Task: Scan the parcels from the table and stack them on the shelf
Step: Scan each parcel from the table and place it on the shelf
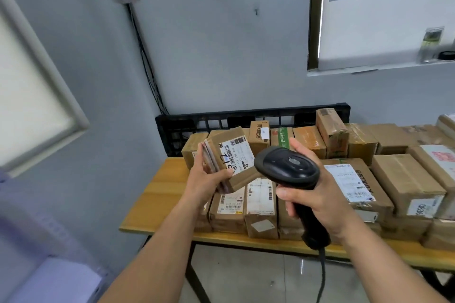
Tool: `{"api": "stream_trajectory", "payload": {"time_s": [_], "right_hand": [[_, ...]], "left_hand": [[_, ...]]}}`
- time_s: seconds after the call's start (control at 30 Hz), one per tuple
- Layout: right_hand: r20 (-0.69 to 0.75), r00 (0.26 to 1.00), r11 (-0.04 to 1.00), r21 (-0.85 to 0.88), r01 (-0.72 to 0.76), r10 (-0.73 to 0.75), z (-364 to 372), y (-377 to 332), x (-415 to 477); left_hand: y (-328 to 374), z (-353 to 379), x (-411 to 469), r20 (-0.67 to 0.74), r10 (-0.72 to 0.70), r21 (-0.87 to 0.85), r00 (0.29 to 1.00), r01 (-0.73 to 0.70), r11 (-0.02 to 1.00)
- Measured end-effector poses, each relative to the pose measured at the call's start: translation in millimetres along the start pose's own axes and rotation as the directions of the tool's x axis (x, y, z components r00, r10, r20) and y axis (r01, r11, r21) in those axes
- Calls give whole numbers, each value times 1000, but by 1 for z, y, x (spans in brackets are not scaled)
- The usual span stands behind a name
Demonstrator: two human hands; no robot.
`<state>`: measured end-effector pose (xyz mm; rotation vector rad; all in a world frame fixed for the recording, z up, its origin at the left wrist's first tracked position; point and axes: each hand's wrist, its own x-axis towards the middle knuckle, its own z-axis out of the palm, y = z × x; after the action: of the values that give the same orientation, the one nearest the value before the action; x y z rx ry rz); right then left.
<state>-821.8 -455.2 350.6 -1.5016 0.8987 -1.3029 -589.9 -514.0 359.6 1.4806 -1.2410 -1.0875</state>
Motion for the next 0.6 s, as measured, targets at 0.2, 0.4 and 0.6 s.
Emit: {"api": "stream_trajectory", "payload": {"time_s": [0.2,0.4,0.6], "right_hand": [[25,999,1000,4,27,-27,13,-11,-1],[54,998,999,23,32,-33,28,-13,3],[85,996,1000,12,-11,10,33,-7,19]], "left_hand": [[11,-28,-19,-73,48,30,996,-46,998],[13,-45,-26,-148,46,78,988,-35,996],[25,-56,-24,-117,45,47,992,-39,998]]}}
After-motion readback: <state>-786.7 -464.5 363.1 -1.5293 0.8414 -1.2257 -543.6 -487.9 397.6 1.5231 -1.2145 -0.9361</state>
